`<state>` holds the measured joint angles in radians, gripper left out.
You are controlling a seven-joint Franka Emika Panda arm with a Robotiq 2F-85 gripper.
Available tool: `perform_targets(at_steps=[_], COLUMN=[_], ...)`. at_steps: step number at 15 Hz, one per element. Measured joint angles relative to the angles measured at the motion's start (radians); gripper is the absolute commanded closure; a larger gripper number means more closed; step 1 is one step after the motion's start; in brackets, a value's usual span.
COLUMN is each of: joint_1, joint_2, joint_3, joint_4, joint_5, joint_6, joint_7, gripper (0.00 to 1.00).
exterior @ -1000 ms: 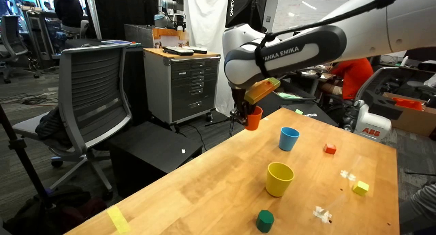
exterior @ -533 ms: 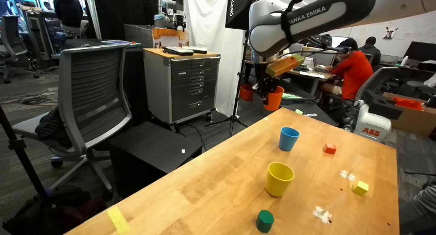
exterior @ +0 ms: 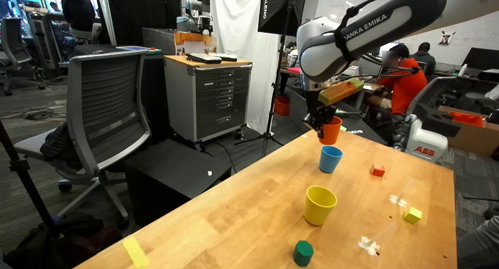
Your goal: Put the orange cup into the blue cup then the yellow cup into the orange cup
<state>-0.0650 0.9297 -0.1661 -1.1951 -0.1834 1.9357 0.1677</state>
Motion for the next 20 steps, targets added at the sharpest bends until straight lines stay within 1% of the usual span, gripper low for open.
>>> perform_targets(at_steps=[4,9,14,20], joint_1=[0.010,0.008,-0.001,-0.003], joint_2=[-0.034,-0.070,-0.110,-0.135], joint_3=[-0.001,-0.019,-0.046,-0.065], joint_4=[-0.130,-0.242,-0.293,-0.303], joint_5=[-0.001,-0.001,-0.002,-0.007], joint_6=[0.046,0.096,0.120,0.135], joint_7=[0.021,0.042,0.049,0.054], gripper=[0.99,0.99,0.99,0.99])
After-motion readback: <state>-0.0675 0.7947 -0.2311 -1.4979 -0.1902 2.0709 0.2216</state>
